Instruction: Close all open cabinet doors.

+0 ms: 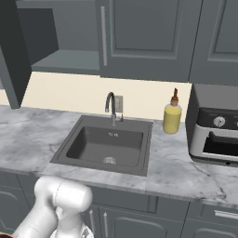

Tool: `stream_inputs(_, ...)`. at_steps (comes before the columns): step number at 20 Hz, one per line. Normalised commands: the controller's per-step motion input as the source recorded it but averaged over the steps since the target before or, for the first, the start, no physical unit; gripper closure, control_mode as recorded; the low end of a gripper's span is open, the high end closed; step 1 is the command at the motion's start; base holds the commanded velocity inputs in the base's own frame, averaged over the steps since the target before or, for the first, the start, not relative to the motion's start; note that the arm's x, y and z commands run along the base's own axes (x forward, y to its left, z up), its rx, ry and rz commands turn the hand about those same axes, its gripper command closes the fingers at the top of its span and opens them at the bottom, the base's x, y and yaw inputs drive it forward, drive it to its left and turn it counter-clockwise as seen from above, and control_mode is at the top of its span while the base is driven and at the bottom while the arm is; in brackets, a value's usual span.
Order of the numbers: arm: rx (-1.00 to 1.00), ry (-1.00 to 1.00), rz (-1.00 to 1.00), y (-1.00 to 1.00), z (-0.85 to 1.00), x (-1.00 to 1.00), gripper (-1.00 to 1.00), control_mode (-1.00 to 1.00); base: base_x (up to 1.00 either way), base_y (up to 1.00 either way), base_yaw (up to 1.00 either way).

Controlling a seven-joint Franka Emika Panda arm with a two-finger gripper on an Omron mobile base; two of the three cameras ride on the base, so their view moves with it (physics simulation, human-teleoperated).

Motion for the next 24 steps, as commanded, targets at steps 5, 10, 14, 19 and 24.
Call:
stream_inputs(5, 0.00, 0.00, -0.49, 0.05, 0.00, 0.43, -1.00, -1.00, 0.00, 0.00, 0.00)
stream_inputs(10, -0.01, 0.00, -0.48, -0.07, 0.00, 0.33, -1.00, -1.00, 0.00, 0.00, 0.00)
stream_inputs(14, 0.00, 0.00, -0.36, -0.34, 0.00, 0.31, -1.00, -1.00, 0.00, 0.00, 0.00)
stream_inputs(19, 0.00, 0.02, -0.34, -0.38, -0.04, 0.32, -1.00, -1.00, 0.00, 0.00, 0.00)
stream_inputs(24, 0.00, 0.00, -0.27, -0.33, -0.10, 0.47, -1.00, -1.00, 0.00, 0.00, 0.00)
